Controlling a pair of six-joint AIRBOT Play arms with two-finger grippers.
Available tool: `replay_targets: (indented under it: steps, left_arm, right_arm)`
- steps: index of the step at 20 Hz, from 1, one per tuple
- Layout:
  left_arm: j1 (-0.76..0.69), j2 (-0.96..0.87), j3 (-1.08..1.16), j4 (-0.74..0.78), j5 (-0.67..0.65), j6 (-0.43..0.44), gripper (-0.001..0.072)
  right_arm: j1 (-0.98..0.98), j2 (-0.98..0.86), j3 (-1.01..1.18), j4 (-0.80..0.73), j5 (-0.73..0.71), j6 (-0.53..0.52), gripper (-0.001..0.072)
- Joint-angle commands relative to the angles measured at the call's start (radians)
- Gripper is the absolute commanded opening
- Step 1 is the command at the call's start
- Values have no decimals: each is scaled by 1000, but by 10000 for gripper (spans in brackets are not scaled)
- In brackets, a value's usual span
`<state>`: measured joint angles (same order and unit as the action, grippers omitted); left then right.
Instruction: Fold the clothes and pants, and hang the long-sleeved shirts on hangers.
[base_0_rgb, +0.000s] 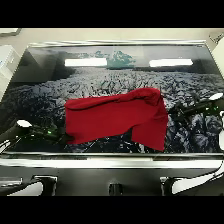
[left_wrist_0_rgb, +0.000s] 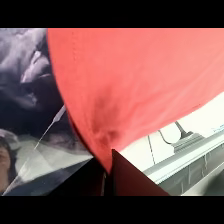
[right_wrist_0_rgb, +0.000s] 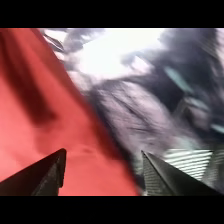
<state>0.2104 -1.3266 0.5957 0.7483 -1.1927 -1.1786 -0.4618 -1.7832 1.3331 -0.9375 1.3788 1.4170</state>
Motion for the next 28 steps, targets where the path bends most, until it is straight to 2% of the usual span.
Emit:
replay_targets:
  steps: [1, 3, 4, 5, 6, 10, 12, 15, 18, 20, 24, 28]
  left_arm:
    - [-1, 19, 2, -8, -14, -5, 18]
    - [0, 19, 2, -8, -14, -10, 19]
    - [0, 19, 4, -8, -21, -11, 18]
    - [1, 20, 11, -8, -32, -18, 19]
    - [2, 26, 31, -8, -45, -18, 18]
    - [28, 122, 259, -6, -36, -37, 17]
    - [31, 211, 456, -7, 61, -59, 18]
    - [31, 358, 801, -7, 286, -59, 18]
    - [31, 473, 1044, -7, 426, -59, 18]
    - [31, 550, 1093, -7, 423, -60, 19]
    - [31, 674, 1091, -4, 409, -64, 18]
    - [31, 729, 1097, -3, 460, -88, 18]
  right_arm:
    - [5, -51, -8, 89, -24, -38, 561]
    - [34, -54, -8, 70, -35, -38, 547]
    - [61, -54, -8, 69, -33, -38, 410]
    - [87, -49, -5, 69, -18, -41, 212]
    - [104, -39, 5, 69, 11, -55, 48]
    - [111, 108, 137, 71, 51, -64, 42]
    - [111, 246, 255, 111, 14, -82, 41]
    - [111, 491, 444, 109, -172, -193, 41]
    - [111, 741, 548, 55, -421, -193, 41]
    - [111, 888, 550, 0, -454, -173, 41]
    - [111, 1063, 550, -177, -397, -74, 41]
    - [111, 1137, 550, -227, -532, -34, 41]
